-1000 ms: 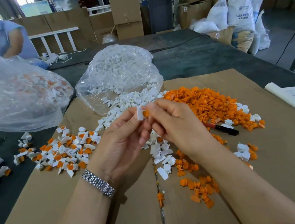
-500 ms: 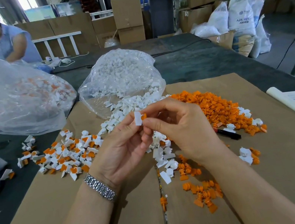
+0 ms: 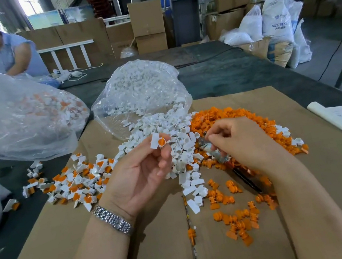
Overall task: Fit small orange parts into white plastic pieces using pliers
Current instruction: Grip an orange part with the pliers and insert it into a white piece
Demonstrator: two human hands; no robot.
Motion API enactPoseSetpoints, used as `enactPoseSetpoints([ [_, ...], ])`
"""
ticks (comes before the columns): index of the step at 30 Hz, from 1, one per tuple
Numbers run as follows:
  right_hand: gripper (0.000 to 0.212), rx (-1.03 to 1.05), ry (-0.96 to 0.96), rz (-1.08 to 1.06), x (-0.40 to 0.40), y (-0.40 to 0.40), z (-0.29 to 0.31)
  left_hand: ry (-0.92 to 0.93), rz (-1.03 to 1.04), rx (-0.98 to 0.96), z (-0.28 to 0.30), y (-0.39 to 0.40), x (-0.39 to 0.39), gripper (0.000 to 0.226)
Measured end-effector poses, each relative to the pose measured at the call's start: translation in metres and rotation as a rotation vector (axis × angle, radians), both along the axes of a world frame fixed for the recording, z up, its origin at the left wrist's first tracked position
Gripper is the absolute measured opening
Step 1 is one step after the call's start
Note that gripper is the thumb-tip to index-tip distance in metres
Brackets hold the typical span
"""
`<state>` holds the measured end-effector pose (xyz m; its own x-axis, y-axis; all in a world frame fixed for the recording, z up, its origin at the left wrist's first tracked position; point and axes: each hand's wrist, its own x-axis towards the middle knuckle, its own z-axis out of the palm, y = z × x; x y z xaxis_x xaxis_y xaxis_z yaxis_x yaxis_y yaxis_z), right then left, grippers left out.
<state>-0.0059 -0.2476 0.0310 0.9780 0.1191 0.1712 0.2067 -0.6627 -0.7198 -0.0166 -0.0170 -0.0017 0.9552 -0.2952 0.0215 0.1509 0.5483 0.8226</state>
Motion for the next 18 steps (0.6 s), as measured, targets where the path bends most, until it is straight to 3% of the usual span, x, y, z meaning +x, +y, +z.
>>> enactPoseSetpoints([
  [4,0.01,-0.179,0.017,-0.032,0.003,-0.008,-0.003,0.083,0.322,0.317,0.006,0.009,-0.003,0.008],
  [8,0.008,-0.232,0.095,0.087,0.001,-0.014,-0.001,0.149,0.907,0.958,0.008,0.039,-0.001,0.018],
  [10,0.008,-0.269,0.172,0.19,-0.001,-0.014,-0.001,0.15,1.048,1.159,0.008,0.053,0.002,0.02],
  [12,0.009,-0.277,0.213,0.258,-0.003,-0.012,-0.001,0.136,1.038,1.303,0.009,0.053,0.002,0.026],
  [14,0.014,-0.298,0.226,0.295,-0.005,-0.008,-0.002,-0.011,0.98,1.361,0.009,0.045,-0.002,0.024],
  [18,0.015,-0.437,0.16,0.271,-0.006,0.001,-0.007,-0.287,0.625,1.198,0.011,0.028,-0.01,0.009],
])
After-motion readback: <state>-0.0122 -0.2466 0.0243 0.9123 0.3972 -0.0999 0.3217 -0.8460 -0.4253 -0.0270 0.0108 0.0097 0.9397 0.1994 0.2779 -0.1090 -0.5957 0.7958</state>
